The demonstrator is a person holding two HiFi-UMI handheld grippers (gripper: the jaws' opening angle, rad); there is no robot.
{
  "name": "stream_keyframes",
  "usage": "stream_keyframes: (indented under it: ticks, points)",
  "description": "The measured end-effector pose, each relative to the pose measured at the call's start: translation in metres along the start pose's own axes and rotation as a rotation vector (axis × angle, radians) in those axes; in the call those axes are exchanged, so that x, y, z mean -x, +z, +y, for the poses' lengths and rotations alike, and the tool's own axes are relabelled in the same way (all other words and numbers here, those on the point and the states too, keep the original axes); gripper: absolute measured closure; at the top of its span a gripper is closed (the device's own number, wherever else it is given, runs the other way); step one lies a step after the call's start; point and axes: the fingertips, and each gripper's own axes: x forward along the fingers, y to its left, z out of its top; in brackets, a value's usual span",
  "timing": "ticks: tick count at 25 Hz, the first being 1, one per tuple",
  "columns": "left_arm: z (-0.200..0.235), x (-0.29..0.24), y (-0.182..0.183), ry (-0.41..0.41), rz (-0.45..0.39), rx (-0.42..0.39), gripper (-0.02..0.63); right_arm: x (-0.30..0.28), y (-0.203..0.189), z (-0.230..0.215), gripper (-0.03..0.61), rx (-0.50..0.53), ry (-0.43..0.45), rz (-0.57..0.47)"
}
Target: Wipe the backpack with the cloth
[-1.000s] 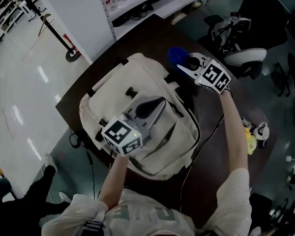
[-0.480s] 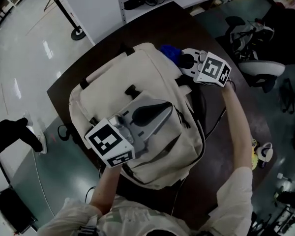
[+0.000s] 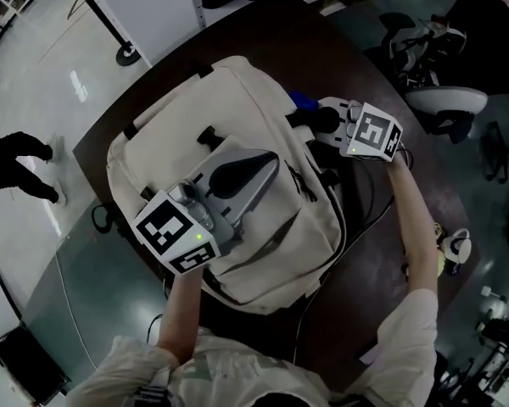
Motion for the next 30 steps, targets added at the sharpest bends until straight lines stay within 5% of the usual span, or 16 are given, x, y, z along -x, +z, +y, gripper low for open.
stream_keyframes:
  ticks: [30]
  points:
    - [-0.001, -0.004, -0.003, 0.068, 0.006, -0.089, 0.609, 0.049, -0.033, 0.145, 0.537, -0.180, -0.046, -0.056]
